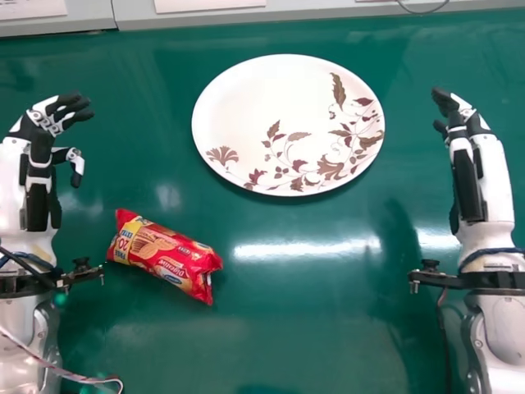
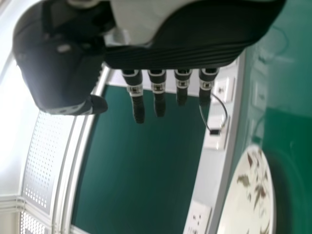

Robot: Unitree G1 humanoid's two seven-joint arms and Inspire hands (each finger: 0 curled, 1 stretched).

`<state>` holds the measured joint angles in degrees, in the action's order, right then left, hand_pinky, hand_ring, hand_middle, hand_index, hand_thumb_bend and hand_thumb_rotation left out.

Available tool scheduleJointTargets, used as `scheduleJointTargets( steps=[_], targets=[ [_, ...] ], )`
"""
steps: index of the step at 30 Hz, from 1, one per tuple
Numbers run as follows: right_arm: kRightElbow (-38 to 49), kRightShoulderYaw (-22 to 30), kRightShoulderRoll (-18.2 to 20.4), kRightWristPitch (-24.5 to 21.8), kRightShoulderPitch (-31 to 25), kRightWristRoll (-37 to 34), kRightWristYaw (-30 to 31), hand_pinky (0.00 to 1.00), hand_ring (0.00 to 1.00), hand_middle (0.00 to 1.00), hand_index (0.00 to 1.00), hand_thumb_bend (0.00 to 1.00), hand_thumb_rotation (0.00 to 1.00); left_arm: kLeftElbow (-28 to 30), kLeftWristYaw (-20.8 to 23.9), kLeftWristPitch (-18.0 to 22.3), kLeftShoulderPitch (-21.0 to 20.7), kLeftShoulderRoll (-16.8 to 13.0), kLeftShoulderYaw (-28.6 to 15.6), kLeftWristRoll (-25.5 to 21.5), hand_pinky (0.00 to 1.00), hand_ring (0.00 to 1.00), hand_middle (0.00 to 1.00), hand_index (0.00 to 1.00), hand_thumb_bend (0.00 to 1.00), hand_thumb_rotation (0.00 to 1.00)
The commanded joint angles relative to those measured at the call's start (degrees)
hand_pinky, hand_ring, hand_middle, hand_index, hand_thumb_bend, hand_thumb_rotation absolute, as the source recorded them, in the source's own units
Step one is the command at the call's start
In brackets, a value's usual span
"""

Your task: Pick up biscuit and place it in the plate

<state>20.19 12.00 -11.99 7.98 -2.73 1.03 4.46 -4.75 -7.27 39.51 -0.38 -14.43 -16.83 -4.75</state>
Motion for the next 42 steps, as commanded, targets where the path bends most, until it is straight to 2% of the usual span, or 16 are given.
scheduleJointTargets(
  steps=[1,6,10,16,20,22,25,27,32,34,36,42],
  targets=[
    [-1.0,0.3,-0.8,0.4,0.6,-0.7,0.5,0.96,0.97,0.97,0.90,0.36,0.12,-1.3,-0.2,0.6,3.2,-0.2,0.2,1.6,0.00,0.75,0.78,0.75,1.00,0.67],
    [-0.8,0.6,-0.8,0.0,0.7,-0.3,0.4,0.96,0.96,0.97,0.91,0.36,0.12,-0.7,-1.2,-0.2,3.1,-1.6,0.3,1.5,0.00,0.77,0.77,0.76,1.00,0.68],
    [1.1,0.8,-0.4,-0.4,-0.8,0.5,-0.3,0.94,0.95,0.96,0.90,0.38,0.16,-0.5,-3.6,0.3,3.4,-3.8,0.1,0.0,0.00,0.82,0.80,0.79,1.00,0.67],
    [3.8,1.9,0.2,-0.1,-4.5,0.7,-0.9,0.95,0.96,0.96,0.90,0.41,0.19,2.6,-6.9,-1.1,6.1,-8.5,-0.9,0.2,0.00,0.86,0.85,0.85,1.00,0.65],
    [5.0,2.3,-0.1,-1.1,-5.9,1.2,-1.1,0.94,0.96,0.96,0.90,0.43,0.23,5.2,-9.6,-2.1,8.0,-12.3,-0.5,1.4,0.00,0.97,0.93,0.92,1.00,0.61],
    [5.4,2.5,-0.2,-1.4,-6.1,1.4,-1.2,0.93,0.95,0.95,0.90,0.44,0.26,6.2,-11.1,-2.2,8.4,-13.9,0.2,2.5,0.00,0.99,0.97,0.95,1.00,0.57],
    [6.1,3.0,-0.3,-2.6,-6.1,0.8,-0.9,0.93,0.95,0.95,0.90,0.46,0.30,6.7,-12.7,-0.8,8.8,-16.3,0.8,5.9,0.00,1.00,1.00,0.99,1.00,0.51],
    [6.4,3.3,-0.6,-3.0,-6.0,0.4,-0.5,0.93,0.96,0.96,0.90,0.46,0.28,7.1,-12.4,0.3,8.9,-17.4,0.7,9.7,0.00,1.00,1.00,1.00,1.00,0.49],
    [6.4,4.1,-1.7,-3.3,-5.6,0.0,0.7,0.93,0.96,0.97,0.92,0.44,0.26,8.2,-9.3,3.5,9.5,-19.2,0.0,20.8,0.00,1.00,1.00,1.00,1.00,0.61],
    [6.5,4.3,-2.0,-3.9,-5.2,0.0,0.8,0.94,0.97,0.97,0.92,0.44,0.25,8.9,-8.3,4.2,9.5,-19.8,0.1,23.8,0.00,1.00,1.00,1.00,1.00,0.64],
    [6.4,4.3,-2.4,-4.2,-4.8,0.3,0.8,0.92,0.95,0.97,0.92,0.44,0.26,9.6,-7.9,4.4,9.4,-20.4,0.5,25.4,0.00,1.00,1.00,1.00,1.00,0.64],
    [5.6,4.5,-3.2,-3.4,-4.1,-0.2,1.7,0.93,0.95,0.97,0.92,0.45,0.28,10.3,-8.5,5.6,8.3,-22.1,3.2,25.7,0.00,1.00,1.00,1.00,1.00,0.61]
  ],
)
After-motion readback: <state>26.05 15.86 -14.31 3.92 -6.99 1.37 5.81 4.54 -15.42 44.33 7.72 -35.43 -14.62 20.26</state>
